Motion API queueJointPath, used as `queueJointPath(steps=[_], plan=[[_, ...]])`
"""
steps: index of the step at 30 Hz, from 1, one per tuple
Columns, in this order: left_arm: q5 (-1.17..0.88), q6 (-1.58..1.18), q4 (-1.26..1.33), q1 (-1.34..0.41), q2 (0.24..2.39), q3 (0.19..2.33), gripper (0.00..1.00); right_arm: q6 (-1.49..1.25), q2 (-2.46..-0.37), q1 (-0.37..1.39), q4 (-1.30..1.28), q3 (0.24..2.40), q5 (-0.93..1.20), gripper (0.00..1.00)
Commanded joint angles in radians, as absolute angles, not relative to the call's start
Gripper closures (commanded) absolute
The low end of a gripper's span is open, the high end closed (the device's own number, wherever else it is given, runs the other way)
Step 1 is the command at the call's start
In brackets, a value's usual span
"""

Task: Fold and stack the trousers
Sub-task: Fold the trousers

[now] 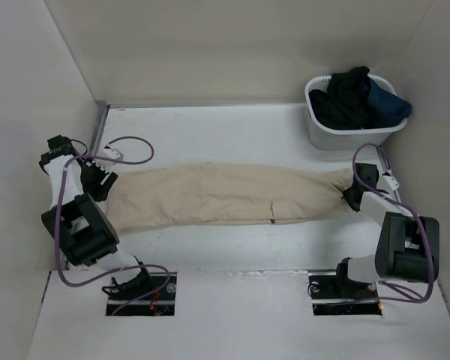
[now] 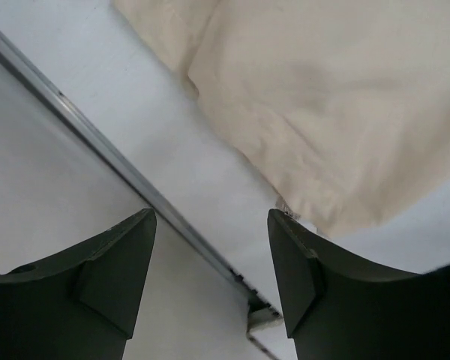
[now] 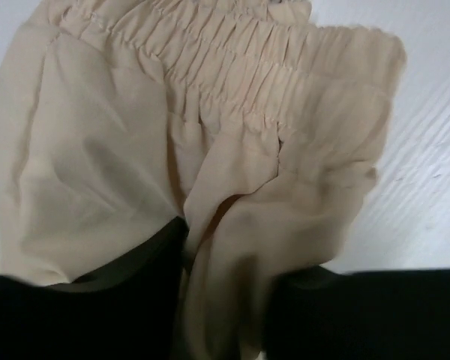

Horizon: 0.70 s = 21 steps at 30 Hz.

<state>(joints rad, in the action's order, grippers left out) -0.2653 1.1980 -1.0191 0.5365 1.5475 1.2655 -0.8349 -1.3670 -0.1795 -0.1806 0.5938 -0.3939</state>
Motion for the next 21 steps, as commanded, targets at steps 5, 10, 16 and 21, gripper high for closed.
queueJointPath(steps=[5,10,16,21], plan=[[-0.302,0.919,-0.921,0.475,1.725,1.328,0.41,-0.878,-1.361,-0.208,-0.173,0.643,-0.353,1.00],[-0.317,0.818,-0.879,0.397,1.741,1.350,0.42,-0.706,-1.102,-0.208,-0.264,0.692,-0.543,1.00],[-0.324,0.738,-0.815,0.245,1.744,1.322,0.41,-0.252,-0.885,-0.018,-0.117,0.779,-0.643,1.00],[-0.313,0.693,-0.787,0.179,1.790,1.313,0.41,-0.120,-1.023,0.454,-0.095,0.862,-0.788,1.00]])
